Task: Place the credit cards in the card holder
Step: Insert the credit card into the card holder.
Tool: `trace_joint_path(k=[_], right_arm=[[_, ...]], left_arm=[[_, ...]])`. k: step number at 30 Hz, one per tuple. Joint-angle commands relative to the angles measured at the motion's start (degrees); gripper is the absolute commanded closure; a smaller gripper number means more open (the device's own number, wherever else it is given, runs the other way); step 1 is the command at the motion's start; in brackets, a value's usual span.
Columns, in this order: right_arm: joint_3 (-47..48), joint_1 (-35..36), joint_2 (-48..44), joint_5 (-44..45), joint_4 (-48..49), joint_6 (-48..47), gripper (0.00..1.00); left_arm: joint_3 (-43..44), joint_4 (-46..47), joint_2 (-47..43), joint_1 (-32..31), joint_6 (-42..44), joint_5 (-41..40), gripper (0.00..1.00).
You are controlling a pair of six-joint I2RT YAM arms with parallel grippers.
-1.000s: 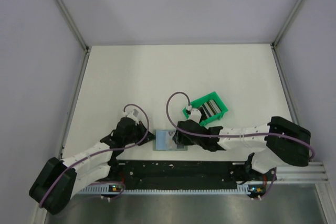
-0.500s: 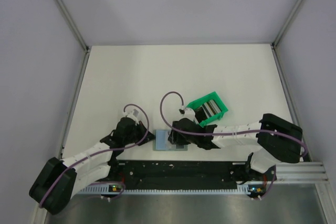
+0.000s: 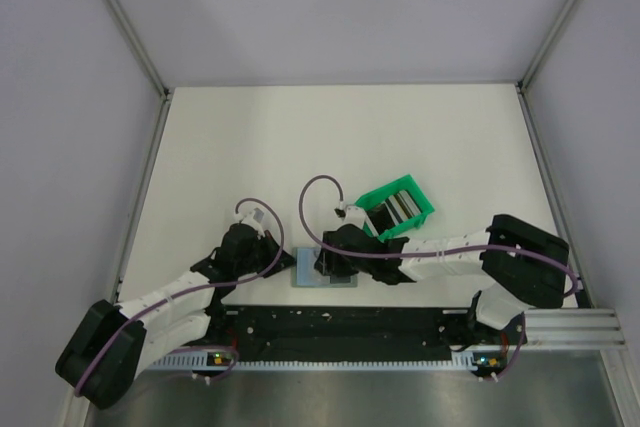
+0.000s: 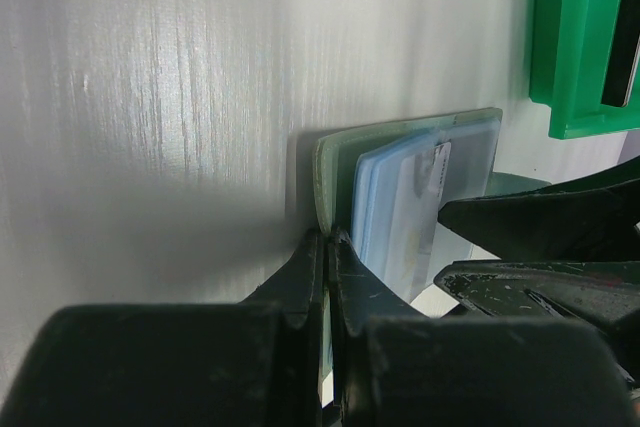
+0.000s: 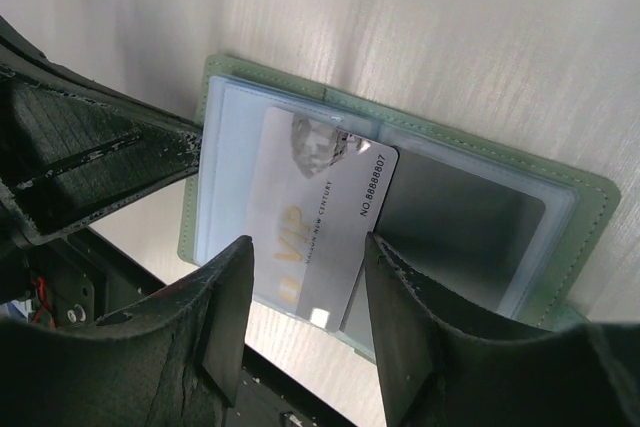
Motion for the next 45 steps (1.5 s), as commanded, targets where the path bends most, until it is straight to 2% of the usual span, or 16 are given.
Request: trace_joint_path(k=[1, 4, 12, 26, 45], right_arm=[[0.6, 0.26, 0.69, -0.91, 3.46, -1.76, 0.52], [-0.81, 0.17, -0.63, -0.48, 4.96, -2.2, 0.52], [-1.34, 0.17, -3.09, 2.78, 0.22, -1.67, 0.5], [1.03, 0.08, 1.82, -2.58, 2.15, 0.97, 0.5], [0.77, -0.44, 1.21, -4.16, 6.54, 0.88, 0.5]], left_arm=[[-0.94, 0.38, 0.16, 0.09, 0.89, -0.37, 1.0], [-0.94, 0.12, 0.07, 0.09, 0.89, -0.29, 1.0], [-0.94, 0.12, 0.16, 0.09, 0.98, -0.55, 1.0], [-0.94, 0.03, 0.07, 0.09, 0.8, -0.37, 1.0], [-0.94, 0.12, 0.25, 0.09, 0.98, -0.55, 1.0]])
